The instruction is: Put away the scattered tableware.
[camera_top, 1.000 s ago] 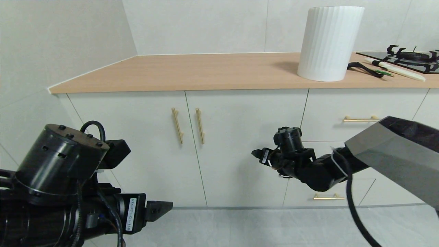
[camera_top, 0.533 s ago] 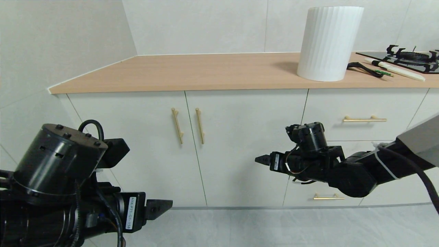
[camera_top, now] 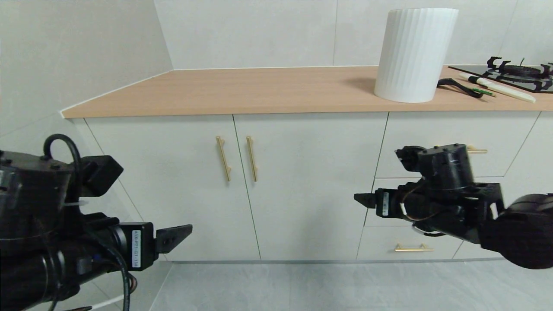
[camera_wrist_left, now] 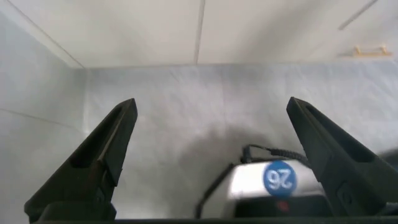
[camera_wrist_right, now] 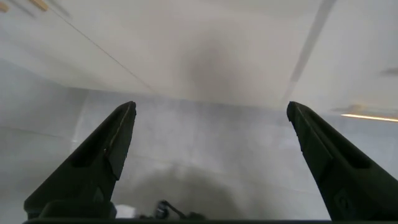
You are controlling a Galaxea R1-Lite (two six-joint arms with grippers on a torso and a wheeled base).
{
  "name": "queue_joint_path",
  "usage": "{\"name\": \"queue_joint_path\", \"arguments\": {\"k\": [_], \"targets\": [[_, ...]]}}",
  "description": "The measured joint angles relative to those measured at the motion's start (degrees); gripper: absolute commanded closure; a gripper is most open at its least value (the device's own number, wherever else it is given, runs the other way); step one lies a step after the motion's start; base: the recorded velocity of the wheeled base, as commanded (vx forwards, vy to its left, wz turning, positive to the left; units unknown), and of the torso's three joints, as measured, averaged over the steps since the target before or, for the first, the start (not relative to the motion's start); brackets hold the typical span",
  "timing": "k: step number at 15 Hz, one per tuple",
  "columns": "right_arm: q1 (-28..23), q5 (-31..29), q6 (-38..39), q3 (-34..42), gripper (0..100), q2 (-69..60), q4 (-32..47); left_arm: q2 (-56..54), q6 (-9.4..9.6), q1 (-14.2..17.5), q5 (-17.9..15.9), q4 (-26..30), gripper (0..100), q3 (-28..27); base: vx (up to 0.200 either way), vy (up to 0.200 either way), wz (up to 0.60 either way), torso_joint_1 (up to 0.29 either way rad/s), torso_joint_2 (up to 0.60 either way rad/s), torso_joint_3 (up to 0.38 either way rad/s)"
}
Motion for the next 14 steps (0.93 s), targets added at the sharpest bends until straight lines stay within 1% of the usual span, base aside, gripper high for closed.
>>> {"name": "queue_joint_path", "arguments": {"k": [2, 4, 5, 6, 7, 10, 11, 12, 14], "targets": [[-1.7, -2.0, -1.0, 6.8, 0, -7.7, -0.1, -4.2, 0.63, 0.6, 0.6, -1.3, 0, 2.5, 0.0, 0.0, 0.0, 0.0, 0.0, 0.0], [-5.0, -3.4, -2.9, 12.1, 0, -15.4, -0.1, -9.1, 1.1, 1.3, 1.3, -1.7, 0, 5.2, 0.0, 0.0, 0.0, 0.0, 0.0, 0.0], [-6.9, -3.8, -4.8, 14.6, 0, -19.9, -0.1, -12.4, 2.0, 1.9, 1.4, -1.8, 0, 7.1, 0.0, 0.0, 0.0, 0.0, 0.0, 0.0], [-8.7, -3.9, -6.8, 16.7, 0, -24.6, -0.1, -15.9, 3.69, 2.8, 1.4, -1.8, 0, 9.1, 0.0, 0.0, 0.0, 0.0, 0.0, 0.0], [-10.8, -4.0, -9.2, 19.2, 0, -30.1, 0.2, -20.2, 6.33, 3.9, 1.4, -1.8, 0, 11.4, 0.0, 0.0, 0.0, 0.0, 0.0, 0.0], [-17.2, -3.9, -14.1, 25.6, 0, -46.1, 2.5, -32.8, 15.34, 8.2, 1.4, -1.7, 0, 17.7, 0.0, 0.0, 0.0, 0.0, 0.0, 0.0], [-19.0, -3.8, -15.2, 27.3, 0, -52.2, 4.6, -37.3, 17.6, 10.1, 1.4, -1.7, 0, 19.6, 0.0, 0.0, 0.0, 0.0, 0.0, 0.0], [-20.2, -3.8, -16.4, 28.5, 0, -58.1, 7.4, -41.6, 18.86, 11.8, 1.4, -1.5, 0, 21.1, 0.0, 0.0, 0.0, 0.0, 0.0, 0.0], [-21.7, -3.8, -19.4, 29.9, 0, -70.2, 13.5, -49.7, 20.25, 15.6, 1.4, -0.8, 0, 23.4, 0.0, 0.0, 0.0, 0.0, 0.0, 0.0]]}}
